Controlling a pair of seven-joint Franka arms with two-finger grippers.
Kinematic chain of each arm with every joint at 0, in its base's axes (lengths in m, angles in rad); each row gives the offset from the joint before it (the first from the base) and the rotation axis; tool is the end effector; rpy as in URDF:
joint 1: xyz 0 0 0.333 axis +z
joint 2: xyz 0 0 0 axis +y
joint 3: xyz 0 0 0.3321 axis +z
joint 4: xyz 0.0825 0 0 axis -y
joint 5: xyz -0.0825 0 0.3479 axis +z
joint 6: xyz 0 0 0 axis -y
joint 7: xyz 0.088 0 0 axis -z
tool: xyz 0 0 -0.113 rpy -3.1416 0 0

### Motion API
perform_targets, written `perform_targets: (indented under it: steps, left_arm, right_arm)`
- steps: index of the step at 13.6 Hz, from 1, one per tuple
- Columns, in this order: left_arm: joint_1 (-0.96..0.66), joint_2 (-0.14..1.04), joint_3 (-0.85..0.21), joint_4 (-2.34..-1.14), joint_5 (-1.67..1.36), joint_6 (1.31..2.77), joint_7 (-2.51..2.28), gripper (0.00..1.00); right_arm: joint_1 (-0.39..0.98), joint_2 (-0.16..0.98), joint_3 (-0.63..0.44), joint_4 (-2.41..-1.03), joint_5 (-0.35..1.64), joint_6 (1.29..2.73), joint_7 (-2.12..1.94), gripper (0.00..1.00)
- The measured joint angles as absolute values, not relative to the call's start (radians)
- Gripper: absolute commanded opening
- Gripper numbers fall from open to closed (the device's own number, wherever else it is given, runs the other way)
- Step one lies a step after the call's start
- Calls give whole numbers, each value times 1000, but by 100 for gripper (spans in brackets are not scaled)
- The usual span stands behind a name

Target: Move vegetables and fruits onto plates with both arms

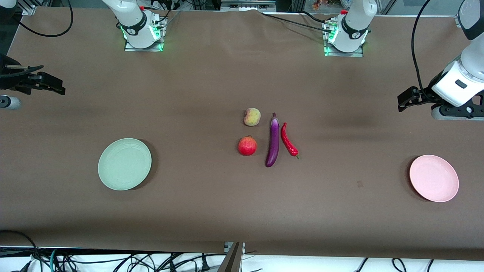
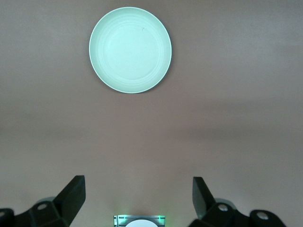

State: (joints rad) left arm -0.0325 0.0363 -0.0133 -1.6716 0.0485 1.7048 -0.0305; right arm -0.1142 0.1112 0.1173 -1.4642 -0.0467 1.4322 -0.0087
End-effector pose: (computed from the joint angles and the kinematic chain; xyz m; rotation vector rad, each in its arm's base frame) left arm 0.5377 -0.0197 0.5829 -3.0938 0.0338 0.0020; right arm 0.5379 -0.0081 0.6108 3.1005 0.0137 -0.2214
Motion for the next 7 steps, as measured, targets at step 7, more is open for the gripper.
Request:
perform_targets:
  steps: [7]
  left_arm:
    - [-32, 47, -13, -1663, 49, 1705, -31, 100]
  right_arm:
    - [-114, 111, 117, -1464, -47, 1432, -9, 100]
